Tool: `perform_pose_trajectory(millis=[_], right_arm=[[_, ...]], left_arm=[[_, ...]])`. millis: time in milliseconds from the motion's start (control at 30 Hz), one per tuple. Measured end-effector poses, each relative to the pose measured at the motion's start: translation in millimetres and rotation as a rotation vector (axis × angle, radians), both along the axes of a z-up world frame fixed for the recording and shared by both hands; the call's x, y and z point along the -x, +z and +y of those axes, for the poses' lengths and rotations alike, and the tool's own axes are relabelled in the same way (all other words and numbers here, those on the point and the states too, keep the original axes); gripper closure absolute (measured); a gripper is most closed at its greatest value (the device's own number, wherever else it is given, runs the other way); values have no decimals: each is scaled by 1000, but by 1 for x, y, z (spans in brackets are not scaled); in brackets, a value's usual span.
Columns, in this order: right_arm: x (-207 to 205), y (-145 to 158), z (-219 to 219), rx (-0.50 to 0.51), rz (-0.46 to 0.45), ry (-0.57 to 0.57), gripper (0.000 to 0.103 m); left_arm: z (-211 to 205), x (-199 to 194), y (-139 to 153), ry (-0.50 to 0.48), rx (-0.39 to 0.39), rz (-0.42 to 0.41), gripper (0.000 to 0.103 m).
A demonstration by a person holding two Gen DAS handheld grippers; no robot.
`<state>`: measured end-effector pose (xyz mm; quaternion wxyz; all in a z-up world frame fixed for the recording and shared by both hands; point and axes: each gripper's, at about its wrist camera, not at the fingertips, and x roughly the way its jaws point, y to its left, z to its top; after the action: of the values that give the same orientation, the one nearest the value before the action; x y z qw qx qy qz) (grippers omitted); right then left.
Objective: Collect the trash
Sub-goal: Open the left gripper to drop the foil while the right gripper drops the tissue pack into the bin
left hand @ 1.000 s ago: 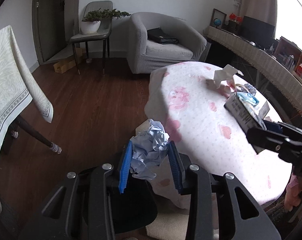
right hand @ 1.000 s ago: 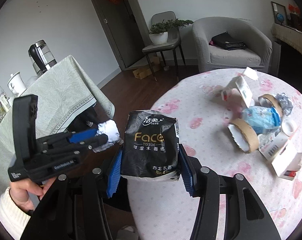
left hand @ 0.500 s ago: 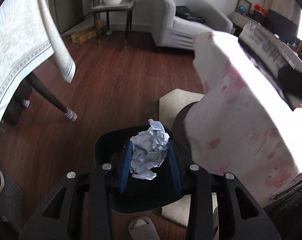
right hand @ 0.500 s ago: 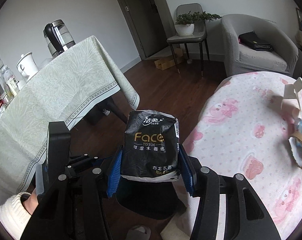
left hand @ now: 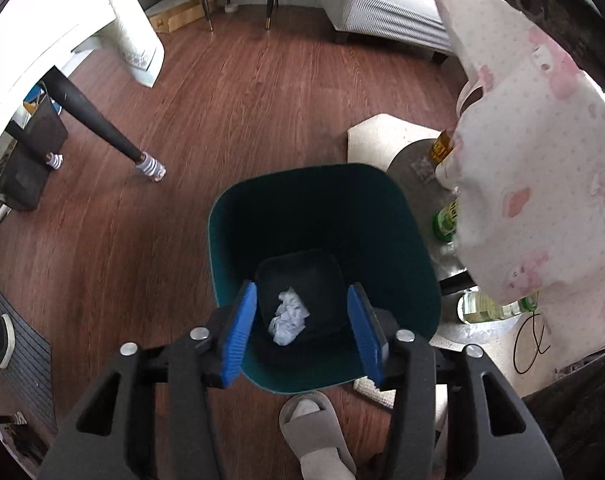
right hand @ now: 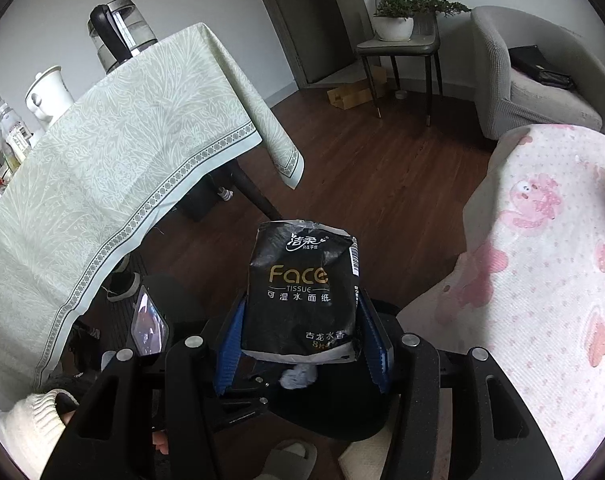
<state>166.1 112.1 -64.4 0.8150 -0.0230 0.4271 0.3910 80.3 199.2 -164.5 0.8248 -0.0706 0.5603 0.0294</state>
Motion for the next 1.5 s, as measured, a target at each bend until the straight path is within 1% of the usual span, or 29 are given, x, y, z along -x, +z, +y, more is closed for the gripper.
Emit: perform_pose_trajectory(millis=[100, 300, 400, 500, 633, 767, 800, 933, 1000, 1067, 1200, 1367, 1400, 1467, 1500], right_arm=[[-2, -8, 5, 16, 17, 2, 50], [-5, -25, 18, 54, 41, 7, 50], [-9, -36, 24, 84, 62, 7, 50], [-11, -47, 30, 125, 74, 6, 50], [-11, -61, 40, 164, 93, 22, 50], [-12, -78, 48, 208, 116, 34, 50], [-12, -82, 48, 216, 120, 35, 50], [-14, -92, 53, 249, 135, 37, 50], [-13, -94, 57, 262, 129, 46, 50], [-13, -99, 59, 275, 128, 55, 50], [-12, -112, 61, 307, 143, 68, 50], [-10, -125, 62, 364, 135, 85, 49], [-9, -126, 60, 371, 133, 87, 49], [-8, -127, 57, 378, 127, 84, 44], [-8, -126, 55, 371, 127, 83, 40]], left_arm=[[9, 3, -1, 15, 7, -10, 50], [25, 11, 12, 75, 10, -51, 44], [34, 15, 24, 105, 13, -87, 44], [40, 20, 41, 125, 13, -143, 44], [46, 26, 58, 146, 20, -187, 46], [47, 28, 74, 155, 18, -227, 51], [48, 27, 78, 159, 23, -236, 53], [49, 28, 91, 177, 54, -269, 55], [47, 27, 98, 174, 60, -284, 60], [45, 26, 103, 165, 72, -297, 62], [47, 22, 115, 166, 117, -320, 64], [42, 20, 129, 163, 108, -350, 65], [40, 20, 132, 162, 110, -359, 65], [40, 19, 138, 164, 110, -380, 65], [39, 19, 142, 166, 109, -391, 65]])
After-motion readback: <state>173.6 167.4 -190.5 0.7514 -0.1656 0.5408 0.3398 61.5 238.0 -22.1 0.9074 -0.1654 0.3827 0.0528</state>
